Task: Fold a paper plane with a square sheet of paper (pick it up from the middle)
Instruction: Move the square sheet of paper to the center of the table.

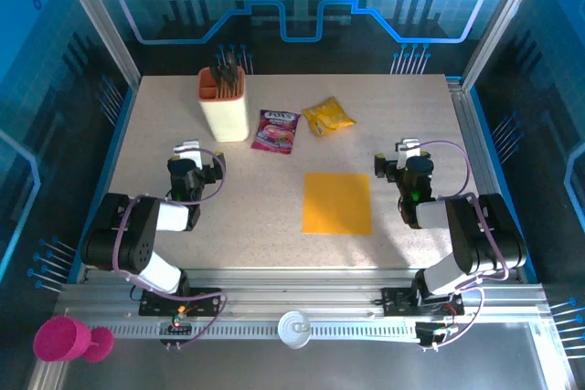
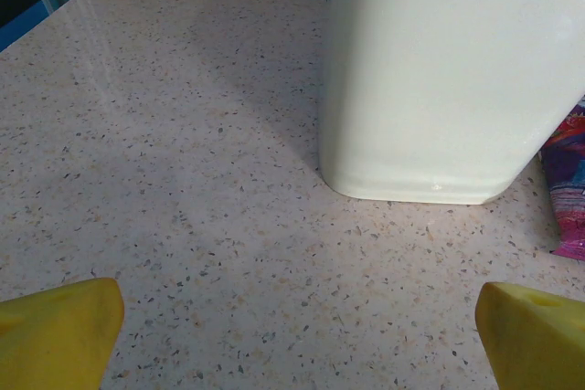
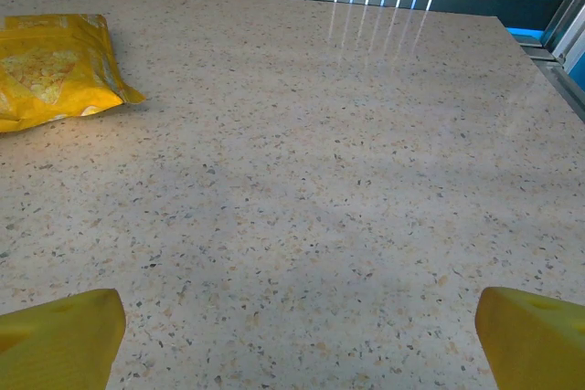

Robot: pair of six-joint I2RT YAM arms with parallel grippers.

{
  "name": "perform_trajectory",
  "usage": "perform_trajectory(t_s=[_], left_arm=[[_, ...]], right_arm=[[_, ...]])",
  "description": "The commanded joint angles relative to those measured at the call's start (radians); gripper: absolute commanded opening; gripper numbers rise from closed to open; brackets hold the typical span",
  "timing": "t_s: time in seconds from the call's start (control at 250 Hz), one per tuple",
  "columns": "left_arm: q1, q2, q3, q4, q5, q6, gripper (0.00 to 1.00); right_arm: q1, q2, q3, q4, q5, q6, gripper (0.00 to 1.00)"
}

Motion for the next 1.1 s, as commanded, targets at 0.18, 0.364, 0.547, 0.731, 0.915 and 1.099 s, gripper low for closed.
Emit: perform_trajectory(t_s=[0.18,0.364,0.547,0.731,0.915,1.099], left_arm=[[-0.002,0.012,0.007,0.040,0.018,0.011,1.00],[-0.002,0.012,0.007,0.040,0.019,0.011,1.00],[0.000,0.013,0.011,0.034,0.023,0.010,1.00],[0.009,0.009,0.015,0.022,0.038,0.005,1.00],[0.007,0.011,0.018,0.018,0.036,0.005,1.00],[0.007,0.010,0.012,0.031,0.035,0.007,1.00]], right_arm=[[0.003,0.004,0.009,0.032,-0.003,-0.008,0.99],[0.004,0.003,0.010,0.030,-0.006,-0.007,0.99],[0.002,0.004,0.011,0.029,-0.008,-0.007,0.99],[0.002,0.004,0.012,0.029,-0.012,-0.005,0.99],[-0.002,0.004,0.012,0.026,-0.014,-0.005,0.99],[0.000,-0.003,0.010,0.034,0.005,-0.004,0.99]])
